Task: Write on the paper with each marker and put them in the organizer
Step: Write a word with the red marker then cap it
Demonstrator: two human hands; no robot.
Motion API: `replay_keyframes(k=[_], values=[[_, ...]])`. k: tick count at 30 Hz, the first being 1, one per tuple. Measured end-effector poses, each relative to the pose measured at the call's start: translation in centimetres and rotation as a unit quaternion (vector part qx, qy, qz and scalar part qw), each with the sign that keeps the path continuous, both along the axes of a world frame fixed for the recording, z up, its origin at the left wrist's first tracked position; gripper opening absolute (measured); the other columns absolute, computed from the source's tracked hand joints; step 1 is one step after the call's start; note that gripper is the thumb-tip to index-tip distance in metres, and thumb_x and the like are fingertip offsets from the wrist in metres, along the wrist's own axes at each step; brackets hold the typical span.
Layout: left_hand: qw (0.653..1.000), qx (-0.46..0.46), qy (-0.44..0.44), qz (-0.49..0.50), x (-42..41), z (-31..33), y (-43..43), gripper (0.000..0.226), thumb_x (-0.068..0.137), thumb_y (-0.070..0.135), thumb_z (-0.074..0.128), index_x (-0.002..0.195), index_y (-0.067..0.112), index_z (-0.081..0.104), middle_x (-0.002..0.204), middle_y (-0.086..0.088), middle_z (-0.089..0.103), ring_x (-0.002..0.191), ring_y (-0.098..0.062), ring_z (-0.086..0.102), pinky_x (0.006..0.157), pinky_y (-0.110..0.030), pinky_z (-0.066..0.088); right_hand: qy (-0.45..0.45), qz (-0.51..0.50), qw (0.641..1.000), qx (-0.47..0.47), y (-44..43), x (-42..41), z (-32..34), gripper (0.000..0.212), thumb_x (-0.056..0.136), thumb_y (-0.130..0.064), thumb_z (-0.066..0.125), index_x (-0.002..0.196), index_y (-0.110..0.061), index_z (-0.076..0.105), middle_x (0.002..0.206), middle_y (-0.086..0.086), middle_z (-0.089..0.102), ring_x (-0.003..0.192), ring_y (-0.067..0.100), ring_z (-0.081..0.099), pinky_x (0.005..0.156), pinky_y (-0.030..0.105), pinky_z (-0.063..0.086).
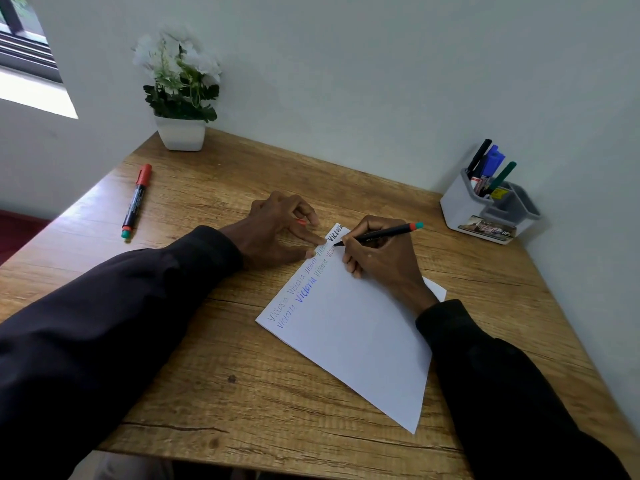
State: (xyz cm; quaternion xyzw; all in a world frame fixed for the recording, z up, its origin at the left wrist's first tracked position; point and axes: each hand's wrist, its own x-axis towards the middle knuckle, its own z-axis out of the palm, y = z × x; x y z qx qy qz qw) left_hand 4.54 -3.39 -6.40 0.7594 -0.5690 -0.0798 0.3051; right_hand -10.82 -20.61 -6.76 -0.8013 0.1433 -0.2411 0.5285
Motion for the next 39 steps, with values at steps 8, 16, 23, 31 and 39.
replay_keyframes(k=[8,16,23,31,39], values=[[1.000,0.001,-0.003,0.002,0.4,-0.4,-0.2,0.038,0.081,0.046,0.073,0.116,0.034,0.069,0.128,0.017,0.046,0.122,-0.004,0.034,0.109,-0.042,0.026,0.006,-0.009,1.000,-0.001,-0.1,0.0,0.1,0.015,0.088,0.009,0.067,0.074,0.011,0.064,0.062,0.023,0.069,0.046,0.030,0.065,0.043,0.030,0.051],[1.000,-0.005,0.003,0.002,0.1,-0.2,0.0,0.036,0.081,0.042,0.074,0.116,0.036,0.066,0.127,0.015,0.048,0.124,-0.006,0.035,0.110,-0.042,0.025,0.005,-0.018,1.000,0.004,-0.1,0.0,0.0,0.015,0.090,0.009,0.067,0.075,0.013,0.064,0.063,0.024,0.069,0.047,0.033,0.066,0.045,0.032,0.053],[1.000,-0.006,0.013,0.006,-0.1,0.0,0.1,0.035,0.082,0.041,0.075,0.114,0.039,0.061,0.126,0.016,0.047,0.123,-0.005,0.034,0.108,-0.039,0.025,0.006,-0.022,1.000,0.009,-0.1,0.1,0.1,0.014,0.089,0.009,0.066,0.076,0.013,0.065,0.065,0.027,0.069,0.047,0.031,0.066,0.045,0.032,0.055],[1.000,0.009,0.004,-0.003,0.0,0.0,0.1,0.033,0.082,0.042,0.073,0.115,0.042,0.066,0.127,0.017,0.046,0.125,-0.007,0.033,0.108,-0.041,0.025,-0.036,-0.049,0.991,0.119,-0.8,-0.1,0.5,0.013,0.089,0.014,0.059,0.078,0.010,0.062,0.065,0.023,0.067,0.047,0.028,0.061,0.045,0.030,0.050],[0.990,-0.080,0.057,0.097,1.6,0.1,0.8,0.027,0.078,0.033,0.080,0.100,0.043,0.069,0.119,0.010,0.057,0.118,-0.016,0.047,0.097,-0.039,0.045,-0.087,0.003,0.969,0.231,-2.3,-0.4,1.5,0.014,0.096,0.007,0.061,0.088,-0.002,0.068,0.073,0.016,0.071,0.058,0.021,0.067,0.055,0.026,0.056]])
